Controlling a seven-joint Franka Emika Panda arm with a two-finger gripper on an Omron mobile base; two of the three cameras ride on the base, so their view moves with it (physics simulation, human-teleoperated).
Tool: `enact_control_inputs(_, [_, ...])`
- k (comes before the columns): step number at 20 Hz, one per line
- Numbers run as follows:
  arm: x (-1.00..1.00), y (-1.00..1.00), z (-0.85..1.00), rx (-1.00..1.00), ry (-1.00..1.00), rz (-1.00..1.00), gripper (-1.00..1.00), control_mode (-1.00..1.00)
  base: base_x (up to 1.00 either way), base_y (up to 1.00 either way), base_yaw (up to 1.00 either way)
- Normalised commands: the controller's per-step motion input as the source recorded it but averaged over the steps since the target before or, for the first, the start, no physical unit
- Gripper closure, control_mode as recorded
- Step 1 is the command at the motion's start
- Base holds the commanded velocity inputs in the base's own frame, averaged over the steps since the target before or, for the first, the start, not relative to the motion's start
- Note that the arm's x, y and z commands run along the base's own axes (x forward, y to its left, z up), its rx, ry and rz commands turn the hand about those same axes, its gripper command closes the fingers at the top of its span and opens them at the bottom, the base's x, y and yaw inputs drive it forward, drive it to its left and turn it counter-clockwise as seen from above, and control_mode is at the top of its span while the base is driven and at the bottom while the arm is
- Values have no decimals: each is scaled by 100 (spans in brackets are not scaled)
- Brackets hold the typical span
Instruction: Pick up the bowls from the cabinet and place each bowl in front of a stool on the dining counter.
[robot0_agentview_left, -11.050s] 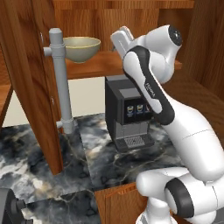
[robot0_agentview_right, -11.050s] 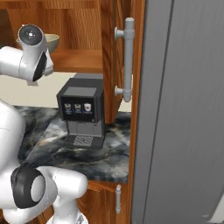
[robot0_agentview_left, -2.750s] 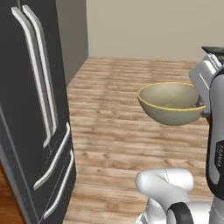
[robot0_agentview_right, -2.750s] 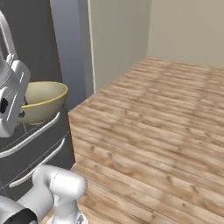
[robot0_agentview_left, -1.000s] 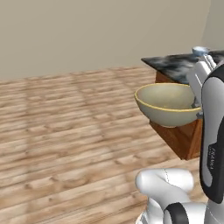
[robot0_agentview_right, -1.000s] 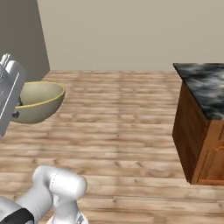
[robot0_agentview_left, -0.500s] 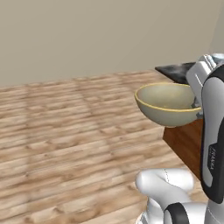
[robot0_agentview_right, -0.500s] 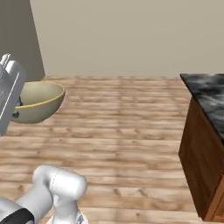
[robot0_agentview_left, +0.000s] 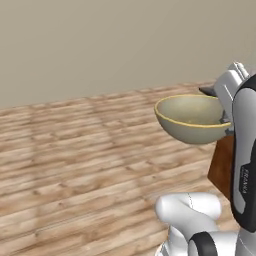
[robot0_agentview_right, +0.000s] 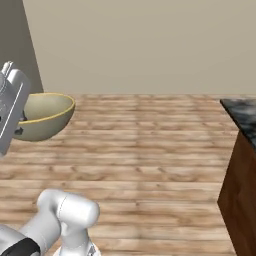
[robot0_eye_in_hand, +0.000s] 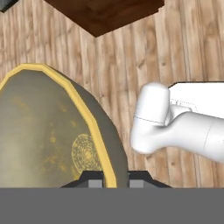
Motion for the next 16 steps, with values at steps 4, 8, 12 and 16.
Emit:
enact_control_inputs(4, [0, 0, 0, 0, 0, 0, 100, 100, 100, 74, -28])
enact_control_inputs(8, [0, 0, 0, 0, 0, 0, 100, 100, 100, 93, -46])
enact_control_inputs(12, [0, 0, 0, 0, 0, 0, 100, 100, 92, 86, -56])
enact_control_inputs(16, [0, 0, 0, 0, 0, 0, 100, 100, 84, 81, -61])
